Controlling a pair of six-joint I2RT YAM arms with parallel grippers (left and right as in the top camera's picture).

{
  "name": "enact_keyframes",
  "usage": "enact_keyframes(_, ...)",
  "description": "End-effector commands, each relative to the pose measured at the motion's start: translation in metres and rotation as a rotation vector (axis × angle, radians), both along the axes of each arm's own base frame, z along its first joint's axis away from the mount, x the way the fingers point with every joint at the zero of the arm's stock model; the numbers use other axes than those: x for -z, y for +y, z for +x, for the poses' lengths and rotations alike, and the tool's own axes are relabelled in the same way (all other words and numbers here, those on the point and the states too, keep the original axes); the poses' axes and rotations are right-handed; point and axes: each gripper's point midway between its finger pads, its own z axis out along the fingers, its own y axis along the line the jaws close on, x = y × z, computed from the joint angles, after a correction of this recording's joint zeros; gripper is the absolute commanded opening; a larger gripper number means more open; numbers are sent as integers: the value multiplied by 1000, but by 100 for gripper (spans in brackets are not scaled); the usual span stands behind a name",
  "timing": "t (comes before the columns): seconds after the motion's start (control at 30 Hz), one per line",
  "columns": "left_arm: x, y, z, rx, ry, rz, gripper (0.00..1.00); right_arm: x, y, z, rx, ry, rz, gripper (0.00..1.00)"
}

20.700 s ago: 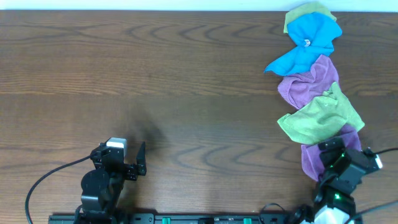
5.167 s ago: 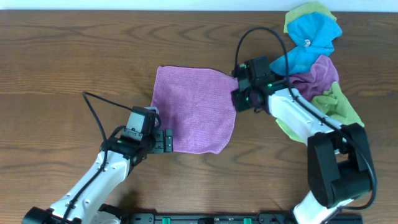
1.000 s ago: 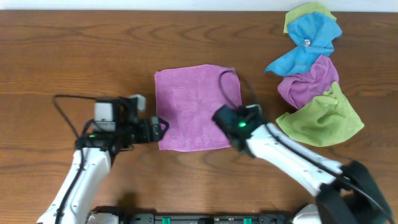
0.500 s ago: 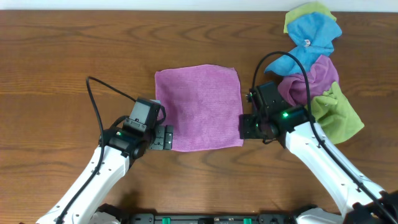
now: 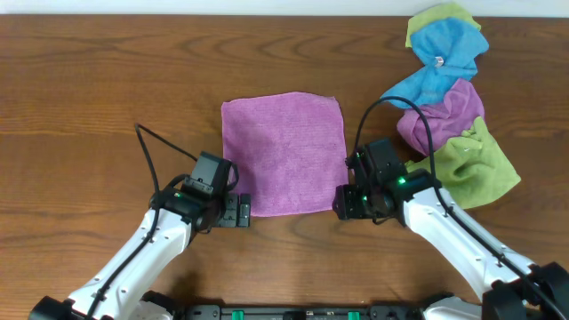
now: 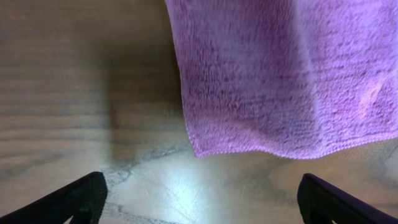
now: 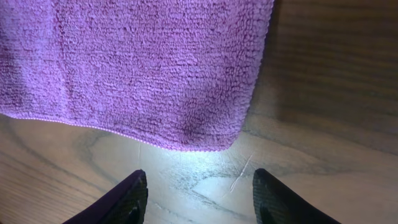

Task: Fold the cloth
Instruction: 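Position both grippers at the near edge of the purple cloth, then close both grippers on the near corners of the purple cloth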

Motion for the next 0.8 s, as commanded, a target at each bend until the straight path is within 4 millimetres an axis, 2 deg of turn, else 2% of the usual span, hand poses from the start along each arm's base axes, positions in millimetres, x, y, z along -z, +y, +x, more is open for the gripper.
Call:
enact_keyframes(0.0, 4, -2, -4, -30, 25, -20, 95, 5, -1, -2, -3, 5, 9, 54)
enact_keyframes(0.1, 8, -9, -8, -16, 38, -62, 89, 7, 0, -1, -3, -3, 12, 52)
enact_keyframes(0.4, 13, -15, -2, -32, 21, -94, 87, 6, -1, 5, 8, -21, 20, 51)
enact_keyframes(0.77, 27, -20, -5, -24, 74, -107, 77, 6, -3, 6, 4, -27, 10, 46)
